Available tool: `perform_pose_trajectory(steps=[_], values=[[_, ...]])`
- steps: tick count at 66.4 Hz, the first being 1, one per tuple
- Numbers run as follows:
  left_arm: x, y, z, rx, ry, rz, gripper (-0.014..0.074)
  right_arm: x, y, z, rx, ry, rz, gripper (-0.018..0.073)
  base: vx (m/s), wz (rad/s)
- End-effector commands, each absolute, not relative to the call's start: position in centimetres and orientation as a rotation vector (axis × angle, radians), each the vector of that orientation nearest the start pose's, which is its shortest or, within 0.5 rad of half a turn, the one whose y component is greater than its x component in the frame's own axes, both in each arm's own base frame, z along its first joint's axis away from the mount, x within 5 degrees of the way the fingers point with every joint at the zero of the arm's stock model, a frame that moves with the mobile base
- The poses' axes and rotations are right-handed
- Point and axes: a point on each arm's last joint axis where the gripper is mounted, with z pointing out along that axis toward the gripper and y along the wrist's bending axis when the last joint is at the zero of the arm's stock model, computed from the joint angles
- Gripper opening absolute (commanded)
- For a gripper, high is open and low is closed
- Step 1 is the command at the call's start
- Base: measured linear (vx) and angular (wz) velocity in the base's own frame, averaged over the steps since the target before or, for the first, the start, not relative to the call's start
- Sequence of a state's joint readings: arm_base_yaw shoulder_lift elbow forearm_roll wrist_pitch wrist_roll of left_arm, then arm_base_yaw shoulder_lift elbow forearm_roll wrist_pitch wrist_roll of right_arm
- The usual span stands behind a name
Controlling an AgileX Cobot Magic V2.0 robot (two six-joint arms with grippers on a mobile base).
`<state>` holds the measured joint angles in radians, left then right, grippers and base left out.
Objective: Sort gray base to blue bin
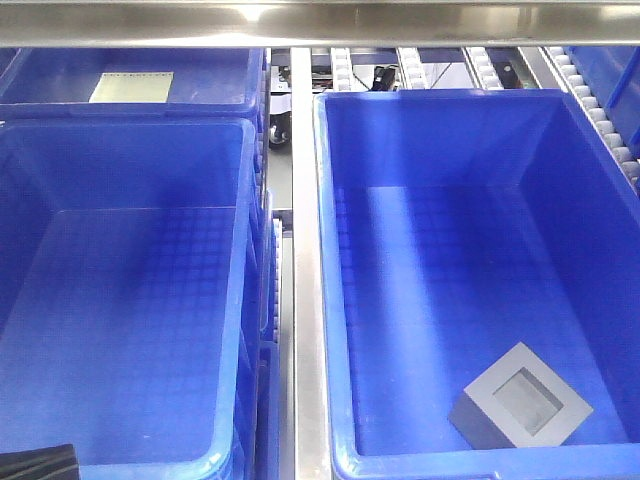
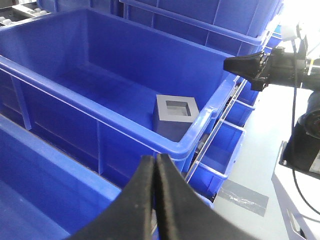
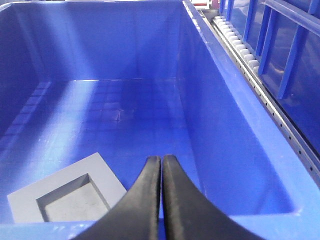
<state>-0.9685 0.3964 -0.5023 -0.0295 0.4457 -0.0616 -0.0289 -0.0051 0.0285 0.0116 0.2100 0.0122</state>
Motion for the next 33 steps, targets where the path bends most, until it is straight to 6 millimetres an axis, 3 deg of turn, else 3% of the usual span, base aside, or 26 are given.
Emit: perform_pose_trajectory(steps=[1, 33], values=[[4.76, -7.16, 32.71, 0.77, 1.635, -0.789, -0.0006, 5.81, -0.17, 18.87, 0.032, 1.676, -0.018, -0.0005, 0.0, 0.0], [4.66, -7.34, 32.15, 0.828, 1.623, -0.767, -0.0006, 5.81, -0.17, 18.87, 0.032, 1.676, -0.018, -0.0005, 0.0, 0.0]])
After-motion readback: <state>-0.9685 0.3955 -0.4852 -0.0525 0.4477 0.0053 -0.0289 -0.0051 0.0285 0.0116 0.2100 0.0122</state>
